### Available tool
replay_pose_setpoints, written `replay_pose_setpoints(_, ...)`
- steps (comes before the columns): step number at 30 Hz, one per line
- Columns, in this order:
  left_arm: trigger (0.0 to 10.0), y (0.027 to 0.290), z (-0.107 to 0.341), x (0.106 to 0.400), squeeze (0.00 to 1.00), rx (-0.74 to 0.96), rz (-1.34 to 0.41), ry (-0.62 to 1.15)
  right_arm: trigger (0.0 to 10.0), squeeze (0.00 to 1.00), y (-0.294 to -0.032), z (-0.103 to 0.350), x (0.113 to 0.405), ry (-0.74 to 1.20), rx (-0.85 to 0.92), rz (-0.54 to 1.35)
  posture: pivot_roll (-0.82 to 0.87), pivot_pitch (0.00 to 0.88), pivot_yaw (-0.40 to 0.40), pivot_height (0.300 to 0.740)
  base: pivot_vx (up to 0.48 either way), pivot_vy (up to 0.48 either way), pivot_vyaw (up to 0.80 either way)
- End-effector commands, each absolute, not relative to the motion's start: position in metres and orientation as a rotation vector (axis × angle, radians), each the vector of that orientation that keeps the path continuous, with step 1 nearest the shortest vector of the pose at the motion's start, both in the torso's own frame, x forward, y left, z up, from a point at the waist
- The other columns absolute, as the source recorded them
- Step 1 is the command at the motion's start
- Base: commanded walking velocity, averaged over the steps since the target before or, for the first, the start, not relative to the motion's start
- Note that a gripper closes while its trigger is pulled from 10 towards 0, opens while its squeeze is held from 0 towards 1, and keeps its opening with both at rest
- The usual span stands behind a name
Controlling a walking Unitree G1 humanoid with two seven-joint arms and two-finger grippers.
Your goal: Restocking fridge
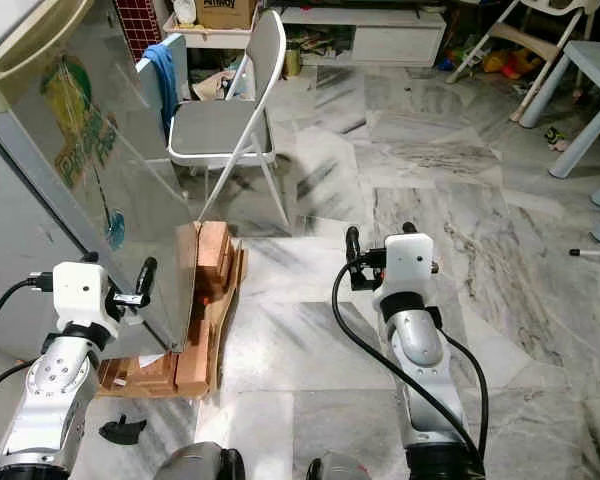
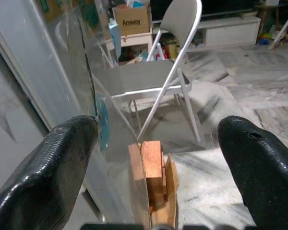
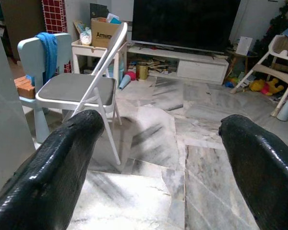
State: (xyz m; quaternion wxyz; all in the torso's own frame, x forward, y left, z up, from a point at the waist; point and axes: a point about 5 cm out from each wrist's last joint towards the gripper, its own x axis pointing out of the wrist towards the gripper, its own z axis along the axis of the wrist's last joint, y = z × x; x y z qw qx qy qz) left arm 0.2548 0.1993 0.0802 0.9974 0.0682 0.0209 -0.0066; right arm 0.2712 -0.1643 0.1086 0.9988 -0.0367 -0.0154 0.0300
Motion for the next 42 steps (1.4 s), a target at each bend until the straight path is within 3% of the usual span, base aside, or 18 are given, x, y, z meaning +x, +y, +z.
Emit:
replay_pose_setpoints(1,10.0,0.201,0.080,0.255,0.00,0.142,-0.008,0.045,10.0,0.00,-0.164,0.114,0.272,-0.056,-0.080,0.064,0.04,0.045,0.012,0.740,0.000,0.277,0.00)
replay_pose_setpoints(8,10.0,0.197,0.080,0.253,0.00,0.153,-0.033,0.031,10.0,0.00,-0.165,0.114,0.272,-0.053,-0.080,0.056,0.05,0.049,0.012,0.740,0.176,0.372,0.00)
replay_pose_setpoints(14,10.0,0.192,0.082,0.253,0.00,0.149,-0.054,0.022,10.0,0.00,-0.164,0.114,0.272,-0.052,-0.080,0.059,0.05,0.050,0.010,0.740,0.463,0.000,0.00)
replay_pose_setpoints(23,10.0,0.188,0.082,0.253,0.00,0.141,-0.073,0.018,10.0,0.00,-0.164,0.113,0.272,-0.048,-0.082,0.056,0.05,0.051,0.008,0.740,0.000,0.000,0.00)
replay_pose_setpoints(42,10.0,0.218,0.073,0.265,0.00,0.159,0.085,0.134,10.0,0.00,-0.159,0.111,0.272,-0.027,-0.066,0.107,0.04,0.058,0.010,0.740,0.000,0.000,0.00)
